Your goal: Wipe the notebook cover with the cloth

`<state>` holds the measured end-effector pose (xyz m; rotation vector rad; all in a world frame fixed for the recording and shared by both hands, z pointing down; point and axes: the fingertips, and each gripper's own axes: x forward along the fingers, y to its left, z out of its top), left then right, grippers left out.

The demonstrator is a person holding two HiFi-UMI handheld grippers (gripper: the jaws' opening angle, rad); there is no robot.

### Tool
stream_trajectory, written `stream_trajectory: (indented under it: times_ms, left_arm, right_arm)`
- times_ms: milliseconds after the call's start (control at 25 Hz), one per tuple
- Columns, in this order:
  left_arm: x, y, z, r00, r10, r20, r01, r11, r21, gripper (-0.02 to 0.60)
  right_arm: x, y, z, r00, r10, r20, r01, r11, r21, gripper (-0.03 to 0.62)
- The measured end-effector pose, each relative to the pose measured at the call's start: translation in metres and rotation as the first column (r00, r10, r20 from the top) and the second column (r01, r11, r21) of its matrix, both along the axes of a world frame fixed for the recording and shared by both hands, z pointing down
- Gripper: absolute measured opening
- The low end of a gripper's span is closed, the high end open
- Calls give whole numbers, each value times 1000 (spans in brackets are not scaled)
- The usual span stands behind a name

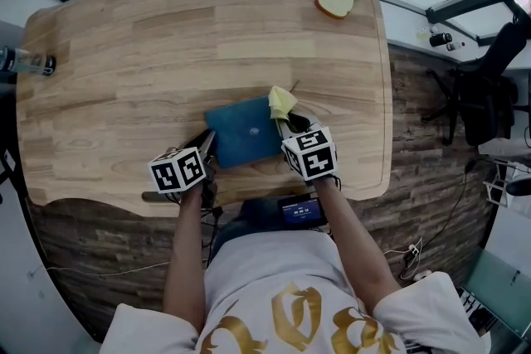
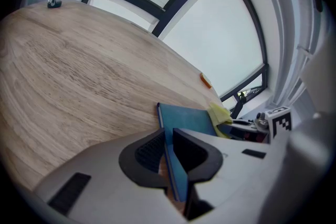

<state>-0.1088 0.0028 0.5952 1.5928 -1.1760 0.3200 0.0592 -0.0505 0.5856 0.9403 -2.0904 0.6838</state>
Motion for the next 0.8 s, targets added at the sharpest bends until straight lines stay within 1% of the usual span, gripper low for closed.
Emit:
stream_trajectory:
  times_ms: [800]
  left_arm:
    - [0,-1,-1,1000,2,-9,-2,1000,-3,58]
  right_arm:
    - [-73,3,-2,987,-152,44,153,988,-12,38]
